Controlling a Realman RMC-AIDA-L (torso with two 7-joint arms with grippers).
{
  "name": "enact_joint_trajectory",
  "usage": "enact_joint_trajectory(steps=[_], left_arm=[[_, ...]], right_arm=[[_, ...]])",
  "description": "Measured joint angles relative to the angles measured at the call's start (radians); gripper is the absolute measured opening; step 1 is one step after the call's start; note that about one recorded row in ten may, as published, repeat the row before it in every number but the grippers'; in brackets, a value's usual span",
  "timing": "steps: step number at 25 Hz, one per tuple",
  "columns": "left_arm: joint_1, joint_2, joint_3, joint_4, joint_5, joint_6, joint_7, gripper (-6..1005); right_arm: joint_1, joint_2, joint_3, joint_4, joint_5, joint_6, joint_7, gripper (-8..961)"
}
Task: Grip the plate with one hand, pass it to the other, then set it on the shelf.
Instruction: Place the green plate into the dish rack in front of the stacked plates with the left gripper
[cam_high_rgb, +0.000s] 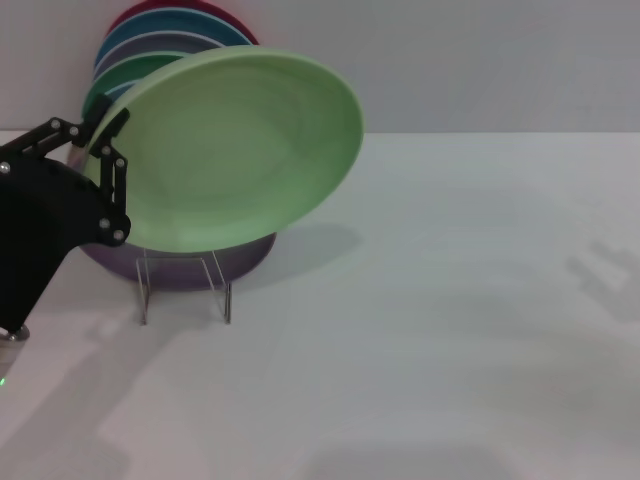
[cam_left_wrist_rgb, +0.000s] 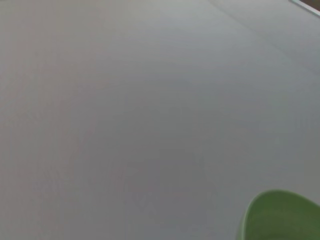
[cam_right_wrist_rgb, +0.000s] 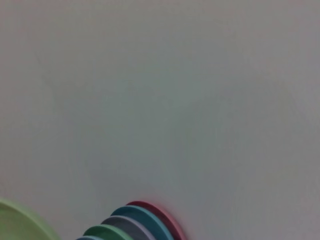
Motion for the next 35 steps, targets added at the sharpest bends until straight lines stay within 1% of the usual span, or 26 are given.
enact_joint_trajectory(steps=[3,4,9,10,16,19,20,21,24,25,30,35], left_arm=[[-0.008,0.010,-0.005,0.002,0.000,-0.002,0.001,58],[-0.011,0.015,-0.014,0.001,0.000,-0.006,0.001,58],[-0.032,0.022,-0.064,0.012,0.000,-0.046,0.002,58],[-0.043,0.027,-0.071,0.026,0.000,-0.062,0.002,58],[-0.066,0.039,-0.072,0.069,0.000,-0.086,0.000,58],[-0.065,0.051,-0.055,0.073,0.000,-0.086,-0.007,58],[-0.064,0.062,-0.036,0.075,0.000,-0.086,-0.019,58],[-0.064,0.062,-0.036,0.075,0.000,-0.086,-0.019,58],[-0.064,0.082,-0.007,0.078,0.000,-0.085,-0.048,58],[-0.064,0.093,0.004,0.078,0.000,-0.083,-0.061,58],[-0.066,0.103,0.005,0.079,0.000,-0.081,-0.065,59],[-0.081,0.108,0.008,0.097,0.000,-0.091,-0.065,59]], right_arm=[[0.001,-0.001,-0.011,-0.003,0.000,0.000,-0.004,579],[0.001,-0.001,-0.017,-0.004,0.000,0.001,-0.007,579],[0.011,-0.002,-0.029,-0.012,-0.001,0.016,-0.013,578],[0.012,-0.002,-0.029,-0.013,-0.002,0.019,-0.013,578],[0.009,-0.002,-0.029,-0.013,-0.002,0.024,-0.014,579],[0.006,-0.002,-0.029,-0.013,-0.002,0.025,-0.014,579],[0.005,-0.002,-0.029,-0.013,-0.003,0.028,-0.014,579],[0.005,-0.002,-0.029,-0.013,-0.003,0.028,-0.014,579],[0.007,-0.002,-0.029,-0.013,-0.003,0.033,-0.014,578],[0.008,-0.002,-0.029,-0.013,-0.003,0.035,-0.014,579],[0.010,-0.002,-0.049,-0.013,-0.003,0.038,-0.014,586],[0.011,-0.002,-0.054,-0.013,-0.003,0.044,-0.023,593]])
